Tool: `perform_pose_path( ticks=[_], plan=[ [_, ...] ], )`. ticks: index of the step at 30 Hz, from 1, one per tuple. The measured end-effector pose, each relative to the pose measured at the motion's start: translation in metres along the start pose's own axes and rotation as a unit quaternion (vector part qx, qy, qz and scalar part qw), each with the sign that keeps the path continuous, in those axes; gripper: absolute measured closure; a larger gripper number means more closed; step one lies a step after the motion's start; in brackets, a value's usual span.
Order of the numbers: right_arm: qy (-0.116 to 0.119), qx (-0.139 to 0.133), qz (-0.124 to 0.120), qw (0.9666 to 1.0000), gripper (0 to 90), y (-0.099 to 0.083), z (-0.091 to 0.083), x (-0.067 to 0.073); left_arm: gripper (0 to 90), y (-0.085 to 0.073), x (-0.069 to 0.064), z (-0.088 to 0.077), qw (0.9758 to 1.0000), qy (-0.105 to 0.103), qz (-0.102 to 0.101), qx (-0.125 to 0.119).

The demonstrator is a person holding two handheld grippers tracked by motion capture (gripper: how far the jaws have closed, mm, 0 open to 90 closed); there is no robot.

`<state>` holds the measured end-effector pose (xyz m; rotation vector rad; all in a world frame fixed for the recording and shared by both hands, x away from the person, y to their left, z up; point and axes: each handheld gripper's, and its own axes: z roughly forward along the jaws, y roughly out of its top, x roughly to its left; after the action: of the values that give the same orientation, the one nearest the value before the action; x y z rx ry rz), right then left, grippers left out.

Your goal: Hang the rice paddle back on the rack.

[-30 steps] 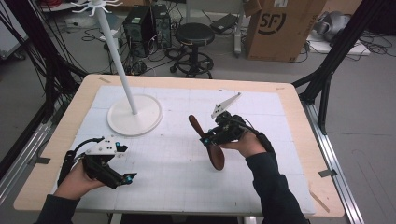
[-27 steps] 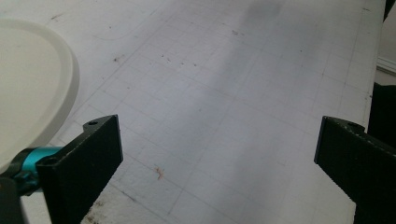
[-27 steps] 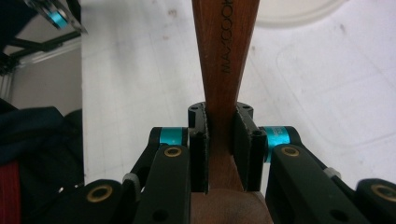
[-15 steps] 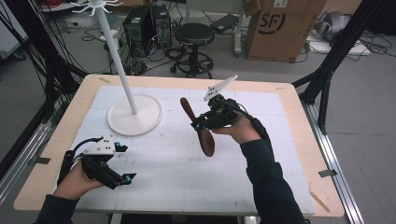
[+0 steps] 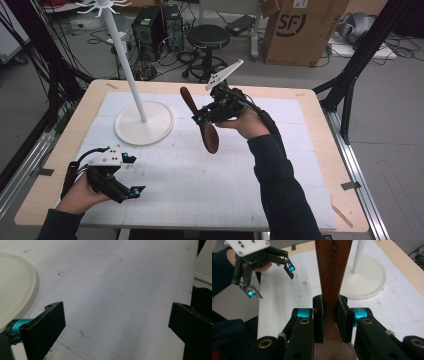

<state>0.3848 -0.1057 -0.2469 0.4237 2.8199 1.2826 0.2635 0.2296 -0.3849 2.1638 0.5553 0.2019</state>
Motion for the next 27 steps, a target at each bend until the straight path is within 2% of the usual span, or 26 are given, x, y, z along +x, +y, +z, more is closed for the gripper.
perform_pose_path(
  ticks=[27],
  plan=[
    [0.002,-0.024,-0.020,0.9995,77.8,0.071,0.001,-0.005,1.6,-0.002,0.000,0.000,1.0000,-0.006,0.000,-0.001]
  ],
)
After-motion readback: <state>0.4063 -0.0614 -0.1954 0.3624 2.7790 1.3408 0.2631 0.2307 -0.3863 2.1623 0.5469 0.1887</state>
